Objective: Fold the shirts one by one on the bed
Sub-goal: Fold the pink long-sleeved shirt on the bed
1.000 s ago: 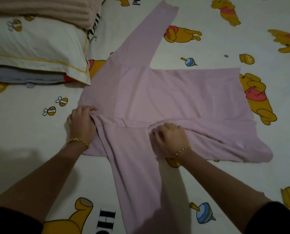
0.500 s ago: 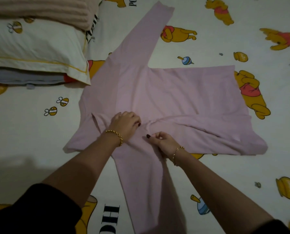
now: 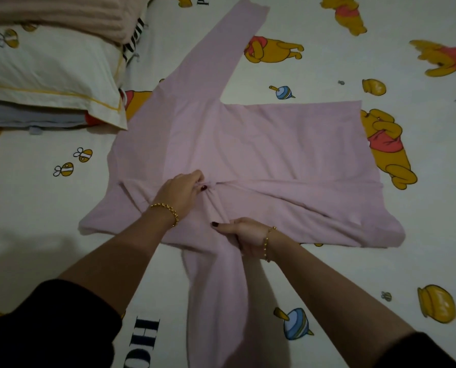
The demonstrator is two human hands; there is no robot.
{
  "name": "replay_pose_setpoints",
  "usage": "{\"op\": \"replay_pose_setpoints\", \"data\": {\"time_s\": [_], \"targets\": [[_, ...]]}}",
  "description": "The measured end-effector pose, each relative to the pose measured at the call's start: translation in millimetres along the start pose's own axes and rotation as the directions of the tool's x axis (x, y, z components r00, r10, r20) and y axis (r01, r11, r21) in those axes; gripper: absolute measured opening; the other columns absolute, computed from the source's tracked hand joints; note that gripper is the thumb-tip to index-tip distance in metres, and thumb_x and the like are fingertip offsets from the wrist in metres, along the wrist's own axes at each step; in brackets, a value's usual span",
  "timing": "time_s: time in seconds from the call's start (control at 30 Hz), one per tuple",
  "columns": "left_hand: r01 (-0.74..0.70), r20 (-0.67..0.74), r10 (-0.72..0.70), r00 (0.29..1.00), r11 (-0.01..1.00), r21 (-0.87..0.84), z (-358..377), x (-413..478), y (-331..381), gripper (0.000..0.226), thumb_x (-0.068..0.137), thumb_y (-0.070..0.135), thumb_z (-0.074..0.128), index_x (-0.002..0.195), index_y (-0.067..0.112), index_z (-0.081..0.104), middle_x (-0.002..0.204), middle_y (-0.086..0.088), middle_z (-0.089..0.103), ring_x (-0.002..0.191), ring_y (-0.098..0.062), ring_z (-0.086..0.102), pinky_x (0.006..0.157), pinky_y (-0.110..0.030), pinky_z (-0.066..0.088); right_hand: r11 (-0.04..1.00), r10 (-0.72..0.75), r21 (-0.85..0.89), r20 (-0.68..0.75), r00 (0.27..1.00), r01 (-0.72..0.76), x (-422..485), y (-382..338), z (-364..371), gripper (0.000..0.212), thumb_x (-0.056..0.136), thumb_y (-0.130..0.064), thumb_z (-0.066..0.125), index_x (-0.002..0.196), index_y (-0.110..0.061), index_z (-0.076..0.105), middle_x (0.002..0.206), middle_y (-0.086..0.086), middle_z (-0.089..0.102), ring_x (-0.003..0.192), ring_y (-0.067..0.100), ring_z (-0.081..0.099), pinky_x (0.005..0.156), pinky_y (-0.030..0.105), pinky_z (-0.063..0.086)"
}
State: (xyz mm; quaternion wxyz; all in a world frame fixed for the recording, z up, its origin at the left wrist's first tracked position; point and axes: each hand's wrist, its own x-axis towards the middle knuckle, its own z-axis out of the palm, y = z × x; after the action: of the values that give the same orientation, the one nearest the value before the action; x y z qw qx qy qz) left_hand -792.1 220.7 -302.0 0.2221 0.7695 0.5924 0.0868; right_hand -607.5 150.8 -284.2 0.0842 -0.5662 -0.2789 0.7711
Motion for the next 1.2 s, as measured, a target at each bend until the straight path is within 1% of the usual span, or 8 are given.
{"op": "replay_pose_setpoints", "data": {"time_s": [0.23, 0.37, 0.47, 0.6, 0.67, 0.83, 1.03, 1.2], "targets": [[0.086, -0.031, -0.088, 0.996, 0.994, -0.063, 11.6, 12.2, -0.8, 0.014, 0.096, 0.011, 0.042, 0.088, 0.021, 0.038, 0.077, -0.015, 0.058, 0.071, -0.035, 0.056, 0.062, -0.042, 0.047, 0.986, 0.163, -0.087, 0.286, 0.944, -0.144, -41.2, -9.8, -76.6, 0.055, 0.055, -0.041, 0.089, 0.100, -0.012, 0.075, 0.100, 0.009, 0.071, 0.091, 0.020, 0.066, 0.097, 0.038, 0.049], [0.171, -0.092, -0.173, 0.981, 0.985, -0.026, 19.4, 19.5, 1.1, 0.009, 0.098, 0.018, 0.038, 0.096, 0.013, 0.045, 0.079, -0.019, 0.059, 0.071, -0.035, 0.056, 0.061, -0.041, 0.046, 0.989, 0.146, -0.013, 0.170, 0.975, -0.146, -65.0, -18.1, -133.3, 0.019, 0.079, -0.030, 0.070, 0.087, -0.013, 0.072, 0.063, 0.003, 0.069, 0.052, 0.008, 0.064, 0.051, 0.018, 0.052], [0.213, -0.133, -0.211, 0.968, 0.977, -0.002, 25.7, 19.3, 4.4, 0.011, 0.098, 0.017, 0.036, 0.093, 0.012, 0.045, 0.075, -0.017, 0.058, 0.068, -0.034, 0.055, 0.059, -0.041, 0.046, 0.990, 0.132, 0.036, 0.083, 0.988, -0.135, -76.8, -20.5, -164.7, 0.037, 0.088, -0.036, 0.055, 0.070, -0.009, 0.073, 0.058, 0.010, 0.067, 0.049, 0.015, 0.064, 0.049, 0.020, 0.050], [0.253, -0.168, -0.245, 0.955, 0.967, 0.028, 32.1, 20.7, 6.8, 0.013, 0.099, 0.017, 0.036, 0.096, 0.010, 0.047, 0.081, -0.020, 0.059, 0.072, -0.035, 0.054, 0.061, -0.043, 0.046, 0.980, 0.191, -0.069, 0.058, 0.980, -0.187, -81.6, -24.9, -203.0, 0.068, 0.071, -0.053, 0.074, 0.117, -0.003, 0.065, 0.123, 0.025, 0.060, 0.109, 0.034, 0.059, 0.105, 0.048, 0.038], [0.280, -0.181, -0.270, 0.946, 0.959, 0.031, 33.5, 22.7, 8.2, 0.014, 0.099, 0.016, 0.037, 0.101, 0.007, 0.048, 0.086, -0.024, 0.059, 0.077, -0.037, 0.055, 0.063, -0.043, 0.044, 0.951, 0.234, -0.206, 0.003, 0.972, -0.229, -86.7, -32.8, -219.7, 0.070, 0.066, -0.053, 0.079, 0.119, -0.010, 0.065, 0.128, 0.018, 0.059, 0.120, 0.035, 0.054, 0.110, 0.052, 0.032], [0.351, -0.217, -0.341, 0.915, 0.936, 0.011, 34.3, 21.0, 18.1, 0.016, 0.096, 0.013, 0.045, 0.106, 0.004, 0.052, 0.099, -0.025, 0.058, 0.090, -0.041, 0.055, 0.075, -0.048, 0.043, 0.769, -0.022, -0.581, -0.440, 0.898, -0.266, -82.7, -38.9, -235.8, 0.041, 0.079, -0.051, 0.069, 0.095, -0.014, 0.066, 0.094, 0.004, 0.065, 0.087, 0.021, 0.061, 0.073, 0.027, 0.051], [-0.111, -0.220, 0.181, 0.959, 0.949, 0.295, 28.9, 18.5, 33.5, 0.032, 0.087, 0.033, 0.043, 0.111, 0.021, 0.061, 0.121, -0.005, 0.055, 0.108, -0.026, 0.046, 0.083, -0.045, 0.038, 0.819, -0.295, -0.573, -0.381, 0.876, 0.026, -73.6, -24.7, -234.2, 0.028, 0.094, -0.030, 0.055, 0.073, -0.014, 0.059, 0.069, 0.004, 0.053, 0.061, 0.015, 0.045, 0.047, 0.014, 0.035], [-0.111, -0.157, 0.163, 0.974, 0.949, 0.294, 26.9, 25.5, 32.7, 0.037, 0.086, 0.041, 0.039, 0.090, 0.014, 0.065, 0.101, -0.004, 0.059, 0.098, -0.027, 0.050, 0.078, -0.043, 0.041, 0.868, -0.200, -0.496, -0.386, 0.901, -0.020, -85.7, -25.3, -242.1, 0.039, 0.084, -0.047, 0.065, 0.063, -0.016, 0.056, 0.055, -0.001, 0.049, 0.053, 0.015, 0.044, 0.048, 0.020, 0.035]]}}
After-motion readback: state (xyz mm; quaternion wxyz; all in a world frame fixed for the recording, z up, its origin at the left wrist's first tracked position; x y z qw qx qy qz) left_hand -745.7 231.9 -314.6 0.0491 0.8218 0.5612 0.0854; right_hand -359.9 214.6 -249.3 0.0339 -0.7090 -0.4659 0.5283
